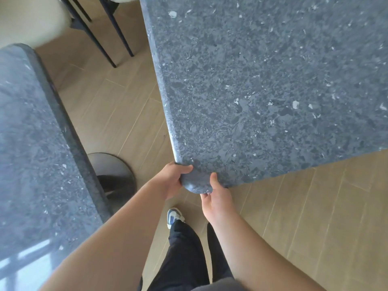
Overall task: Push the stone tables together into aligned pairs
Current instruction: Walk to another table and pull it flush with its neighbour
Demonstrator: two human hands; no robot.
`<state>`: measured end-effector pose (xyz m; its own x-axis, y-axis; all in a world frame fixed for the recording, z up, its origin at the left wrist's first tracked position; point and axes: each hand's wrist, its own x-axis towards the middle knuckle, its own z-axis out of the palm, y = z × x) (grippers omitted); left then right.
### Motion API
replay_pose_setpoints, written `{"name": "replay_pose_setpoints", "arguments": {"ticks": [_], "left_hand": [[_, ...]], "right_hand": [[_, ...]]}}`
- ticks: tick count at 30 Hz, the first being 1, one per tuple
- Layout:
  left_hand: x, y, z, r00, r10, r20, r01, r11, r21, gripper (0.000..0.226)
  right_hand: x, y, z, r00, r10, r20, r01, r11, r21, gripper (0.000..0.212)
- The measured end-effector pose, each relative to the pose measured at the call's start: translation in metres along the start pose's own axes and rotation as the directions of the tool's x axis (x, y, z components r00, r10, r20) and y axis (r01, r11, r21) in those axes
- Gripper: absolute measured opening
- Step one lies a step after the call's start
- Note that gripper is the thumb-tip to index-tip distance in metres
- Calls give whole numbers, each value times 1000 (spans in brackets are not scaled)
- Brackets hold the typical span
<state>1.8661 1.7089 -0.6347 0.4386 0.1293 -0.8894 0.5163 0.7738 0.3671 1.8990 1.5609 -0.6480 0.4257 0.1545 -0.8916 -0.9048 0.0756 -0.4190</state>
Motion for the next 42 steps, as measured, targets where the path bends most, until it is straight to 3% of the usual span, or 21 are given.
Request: {"name": "replay_pose_setpoints", "arguments": {"ticks": [4, 9, 13, 18, 23, 30, 34, 36, 38, 42], "left_hand": [[2, -2, -1, 1000, -3, 20, 4, 999, -49, 38], [7, -7, -6, 997, 62, 53, -61, 998, -24, 39], [10, -9, -8, 992, 85, 92, -90, 994, 60, 44], [-2, -8, -9, 987, 121, 109, -134, 983, 123, 55], [-7, -19, -22, 990, 87, 114, -103, 985, 141, 47], [-19, -47, -48, 999, 0, 52, -7, 990, 139, 44], [-13, -47, -57, 998, 30, 56, -42, 973, 229, 83], [-10, -47, -59, 997, 1, 71, -16, 978, 208, 71], [-11, -48, -57, 997, -21, 77, 11, 991, 135, 49], [-23, -44, -47, 998, 3, 58, -8, 997, 81, 38]], "right_hand": [[0, 1, 1, 1000, -7, 12, 7, 999, 49, 25], [0, 9, 6, 998, -26, -53, 37, 972, 233, 48], [-8, 6, 11, 995, -98, -24, 101, 957, 273, 41], [-35, 3, 25, 989, -124, -85, 143, 948, 283, 16], [-40, 20, 26, 982, -125, -140, 158, 951, 265, 36], [-47, 55, 9, 996, -60, -73, 80, 949, 305, 38], [-24, 67, -8, 996, -68, -49, 77, 973, 216, 32], [-18, 73, -11, 994, -87, -71, 95, 988, 121, 41], [-19, 74, -12, 997, -70, -44, 77, 981, 179, 54], [-23, 66, -12, 999, -41, -5, 41, 960, 279, 47]]}}
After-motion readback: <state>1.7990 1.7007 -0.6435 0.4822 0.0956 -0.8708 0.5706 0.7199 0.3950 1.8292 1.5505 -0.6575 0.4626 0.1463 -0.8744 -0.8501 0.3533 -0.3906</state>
